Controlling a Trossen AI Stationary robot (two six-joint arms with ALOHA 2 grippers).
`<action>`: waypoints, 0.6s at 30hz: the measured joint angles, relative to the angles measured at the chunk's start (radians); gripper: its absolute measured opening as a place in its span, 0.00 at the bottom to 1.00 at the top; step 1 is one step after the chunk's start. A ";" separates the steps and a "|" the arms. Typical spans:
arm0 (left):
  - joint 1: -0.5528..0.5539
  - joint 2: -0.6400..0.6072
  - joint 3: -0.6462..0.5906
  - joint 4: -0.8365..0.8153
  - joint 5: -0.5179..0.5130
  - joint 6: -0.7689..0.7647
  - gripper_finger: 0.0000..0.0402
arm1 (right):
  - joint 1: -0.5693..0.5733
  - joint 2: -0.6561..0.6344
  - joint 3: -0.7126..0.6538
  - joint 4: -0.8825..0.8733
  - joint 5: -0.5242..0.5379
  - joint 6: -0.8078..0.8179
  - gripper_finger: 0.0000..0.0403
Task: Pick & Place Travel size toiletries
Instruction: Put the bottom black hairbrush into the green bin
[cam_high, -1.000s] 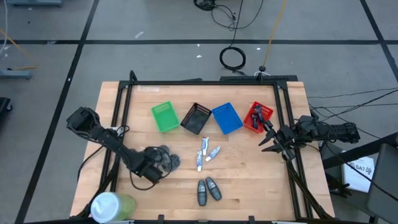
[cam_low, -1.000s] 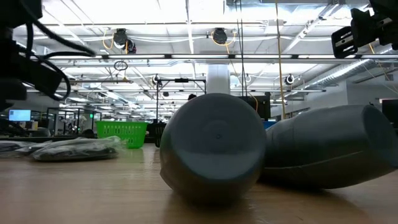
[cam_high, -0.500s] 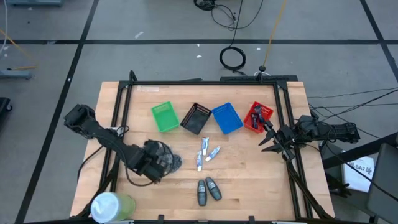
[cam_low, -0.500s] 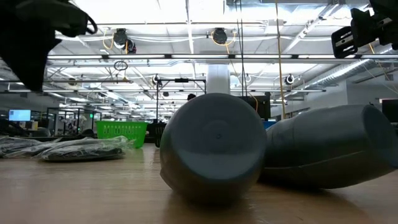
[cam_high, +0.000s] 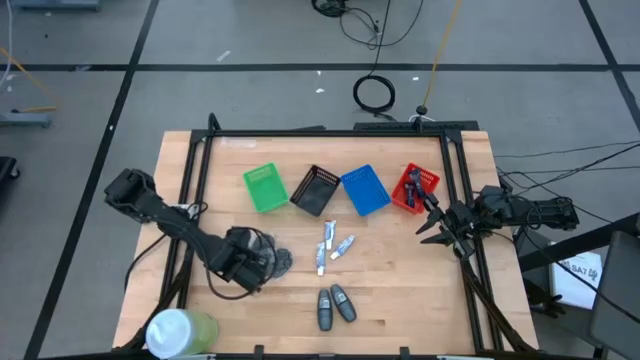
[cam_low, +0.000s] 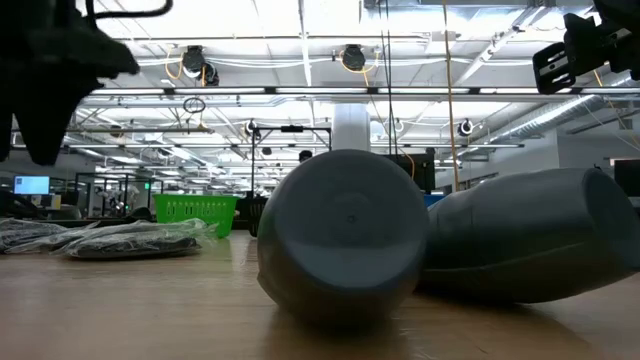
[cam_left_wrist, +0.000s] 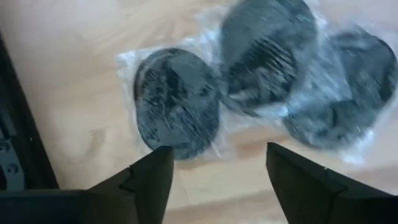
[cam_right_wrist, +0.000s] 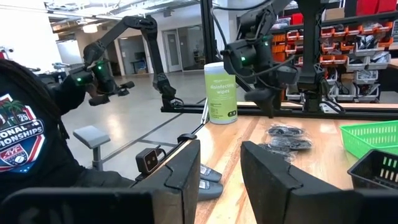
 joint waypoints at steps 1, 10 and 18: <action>0.005 0.003 -0.012 0.001 0.006 -0.021 0.65 | 0.000 0.000 0.000 0.000 0.000 0.000 0.26; 0.024 0.006 -0.130 0.184 0.093 -0.045 0.61 | 0.000 0.000 0.000 0.000 0.000 0.007 0.26; 0.059 0.006 -0.169 0.204 0.063 -0.010 0.59 | 0.000 0.000 0.000 0.013 0.000 0.010 0.26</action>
